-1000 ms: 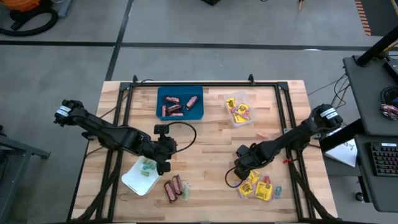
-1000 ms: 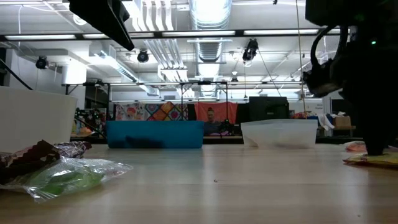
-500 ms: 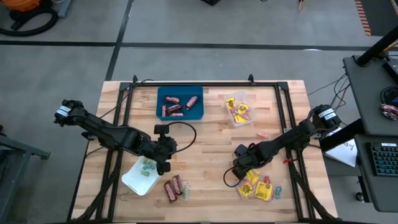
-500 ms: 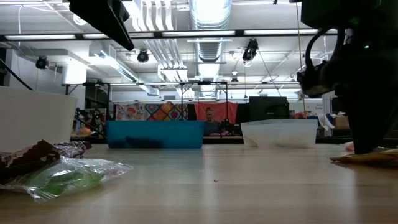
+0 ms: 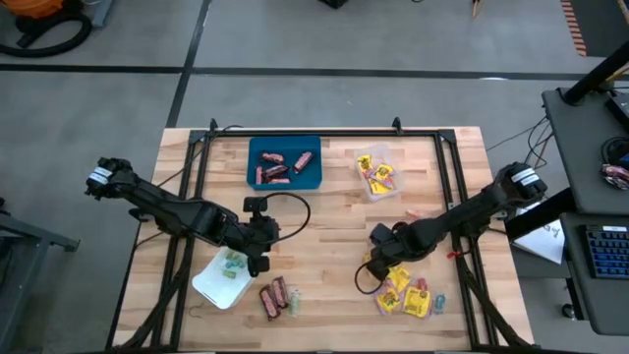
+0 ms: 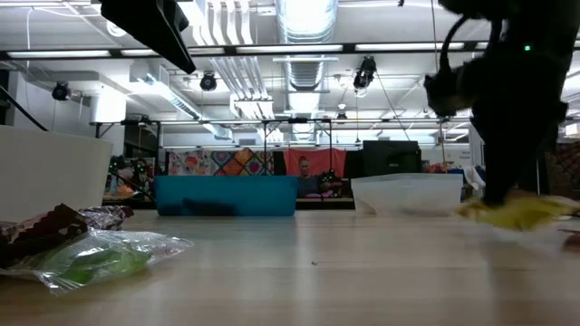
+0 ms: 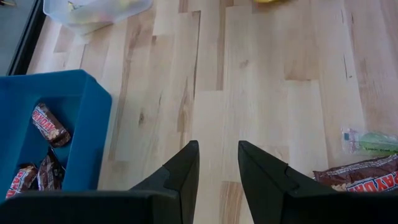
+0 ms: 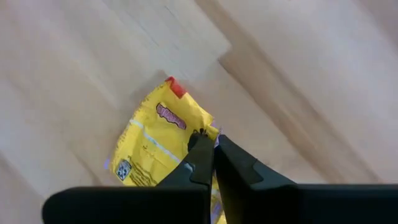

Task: Sort candy
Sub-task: Put the yellow candy into the transparent bin

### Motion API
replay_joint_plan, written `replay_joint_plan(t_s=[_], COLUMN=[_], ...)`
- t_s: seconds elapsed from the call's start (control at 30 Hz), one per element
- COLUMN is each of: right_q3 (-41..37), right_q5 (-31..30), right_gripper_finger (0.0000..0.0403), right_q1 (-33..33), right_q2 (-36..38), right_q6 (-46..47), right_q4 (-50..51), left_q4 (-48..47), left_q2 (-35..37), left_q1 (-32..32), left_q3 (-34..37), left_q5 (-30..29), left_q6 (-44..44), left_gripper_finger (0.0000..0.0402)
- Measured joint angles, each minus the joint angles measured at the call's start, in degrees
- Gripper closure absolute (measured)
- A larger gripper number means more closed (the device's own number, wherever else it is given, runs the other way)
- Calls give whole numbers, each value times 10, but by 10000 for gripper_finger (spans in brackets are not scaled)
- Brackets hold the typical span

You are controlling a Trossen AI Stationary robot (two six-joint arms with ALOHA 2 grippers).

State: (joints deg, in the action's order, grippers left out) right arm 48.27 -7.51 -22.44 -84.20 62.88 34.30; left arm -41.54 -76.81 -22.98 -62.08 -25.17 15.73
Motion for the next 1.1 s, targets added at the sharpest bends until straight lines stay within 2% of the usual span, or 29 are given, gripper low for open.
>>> replay_joint_plan(t_s=[0.27, 0.5, 0.63, 0.73, 1.1], right_q3=[0, 0, 0, 0, 0], right_q5=[-88, -246, -320, -354, -376], right_gripper_finger=[394, 394, 394, 394, 394], right_q1=[0, 38, 93, 151, 364], right_q2=[88, 156, 180, 184, 152], right_q6=[-40, -106, -162, -205, -290], right_q4=[-3, -6, -7, -7, -6], left_q4=[0, 0, 2, 4, 5], left_q2=[0, 0, 0, 0, 0], left_q1=[0, 0, 0, 0, 0], left_q3=[0, 4, 5, 5, 6], left_q5=[0, -18, -21, -22, -22], left_q6=[0, -2, 0, 8, 47], left_gripper_finger=[306, 306, 306, 306, 306])
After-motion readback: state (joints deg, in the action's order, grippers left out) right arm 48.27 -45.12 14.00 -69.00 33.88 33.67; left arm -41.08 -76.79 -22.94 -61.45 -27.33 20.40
